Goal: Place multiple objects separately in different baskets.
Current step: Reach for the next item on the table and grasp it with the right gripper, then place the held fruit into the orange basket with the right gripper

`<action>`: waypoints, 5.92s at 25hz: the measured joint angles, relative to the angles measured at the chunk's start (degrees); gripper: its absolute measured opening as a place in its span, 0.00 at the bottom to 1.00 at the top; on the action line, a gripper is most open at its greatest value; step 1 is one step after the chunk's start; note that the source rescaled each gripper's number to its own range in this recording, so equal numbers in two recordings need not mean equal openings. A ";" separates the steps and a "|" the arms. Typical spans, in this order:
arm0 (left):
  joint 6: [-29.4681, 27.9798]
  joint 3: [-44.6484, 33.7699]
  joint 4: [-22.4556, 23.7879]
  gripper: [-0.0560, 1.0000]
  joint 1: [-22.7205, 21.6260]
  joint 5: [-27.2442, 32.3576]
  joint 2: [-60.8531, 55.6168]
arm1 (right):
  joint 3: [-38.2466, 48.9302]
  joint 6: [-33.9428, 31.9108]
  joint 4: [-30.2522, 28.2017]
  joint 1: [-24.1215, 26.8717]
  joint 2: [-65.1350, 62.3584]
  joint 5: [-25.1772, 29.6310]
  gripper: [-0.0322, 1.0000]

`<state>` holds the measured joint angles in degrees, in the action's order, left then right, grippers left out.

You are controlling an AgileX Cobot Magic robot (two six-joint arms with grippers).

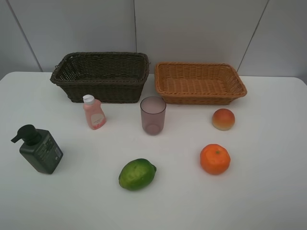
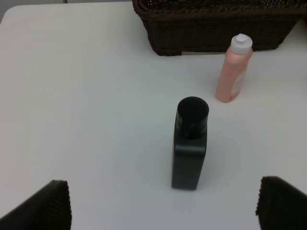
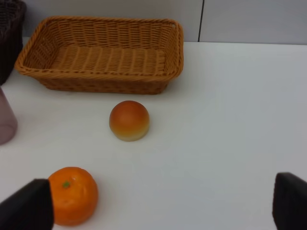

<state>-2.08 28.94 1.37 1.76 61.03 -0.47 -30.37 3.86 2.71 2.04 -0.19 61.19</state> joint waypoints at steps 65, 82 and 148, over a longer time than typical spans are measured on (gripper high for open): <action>0.00 0.00 0.00 1.00 0.00 0.00 0.00 | -19.39 0.00 -3.63 0.00 38.74 -3.46 0.97; 0.00 0.00 0.00 1.00 0.00 0.00 0.00 | -24.21 0.00 3.18 -14.19 79.98 -12.02 0.97; 0.00 0.00 0.00 1.00 0.00 -0.01 0.00 | -26.15 -19.28 -16.47 -14.69 111.80 -42.08 0.03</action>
<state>-2.08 28.94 1.37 1.76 61.02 -0.47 -56.52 -15.42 -13.77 -12.65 111.62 19.11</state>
